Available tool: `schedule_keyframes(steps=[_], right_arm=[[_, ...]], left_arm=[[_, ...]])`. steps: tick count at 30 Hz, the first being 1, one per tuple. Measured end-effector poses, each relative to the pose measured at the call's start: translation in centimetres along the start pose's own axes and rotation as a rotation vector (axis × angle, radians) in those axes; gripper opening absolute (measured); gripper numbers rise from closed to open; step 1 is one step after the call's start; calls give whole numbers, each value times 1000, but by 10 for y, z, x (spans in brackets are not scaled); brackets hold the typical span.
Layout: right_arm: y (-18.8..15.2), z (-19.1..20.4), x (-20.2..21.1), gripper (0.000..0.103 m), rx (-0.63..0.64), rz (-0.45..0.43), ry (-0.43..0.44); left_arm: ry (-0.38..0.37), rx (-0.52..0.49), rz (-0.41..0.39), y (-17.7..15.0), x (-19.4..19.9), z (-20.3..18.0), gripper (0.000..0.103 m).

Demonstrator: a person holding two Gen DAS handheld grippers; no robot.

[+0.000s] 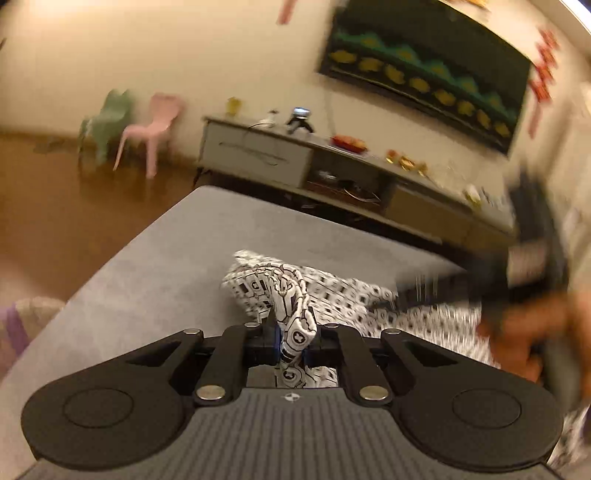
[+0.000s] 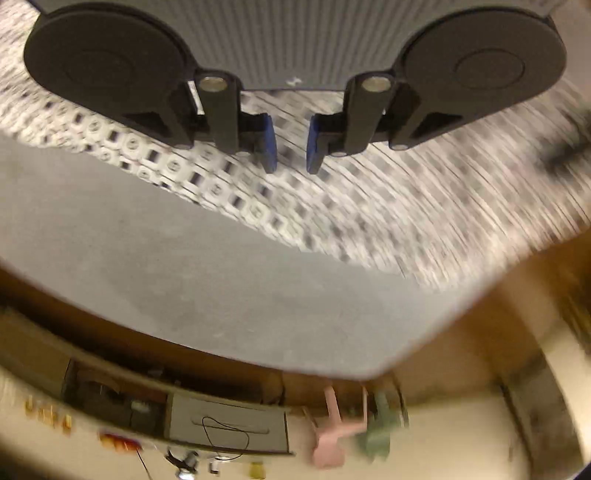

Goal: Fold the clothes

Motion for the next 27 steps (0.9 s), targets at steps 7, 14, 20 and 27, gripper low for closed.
schedule_keyframes(steps=[7,14,20,27], right_arm=[[40,80,29,83,213,52,178],[17,134,-8,71,652,319,25],[25,115,13,10,627,244,-30],[13,17,92,10,60,-50,149]], left_arm=[[15,-313,9,-37,-4,-49,10],[-34,-485,39,-68,-8,-78,10],[-56,-481,32,-68,-1,-75,10],[-214,-435,16,-66,32,-102,10]])
Point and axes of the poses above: each gripper's, at about its wrist camera, not at the fingertips, and x roughly against the way its jaws point, z to its left, y to its top, the point moved 10 cm from there along -x, roughly the way its jaws point, and after that the axes turned 9 degrees about x, right-handed, at the moved point
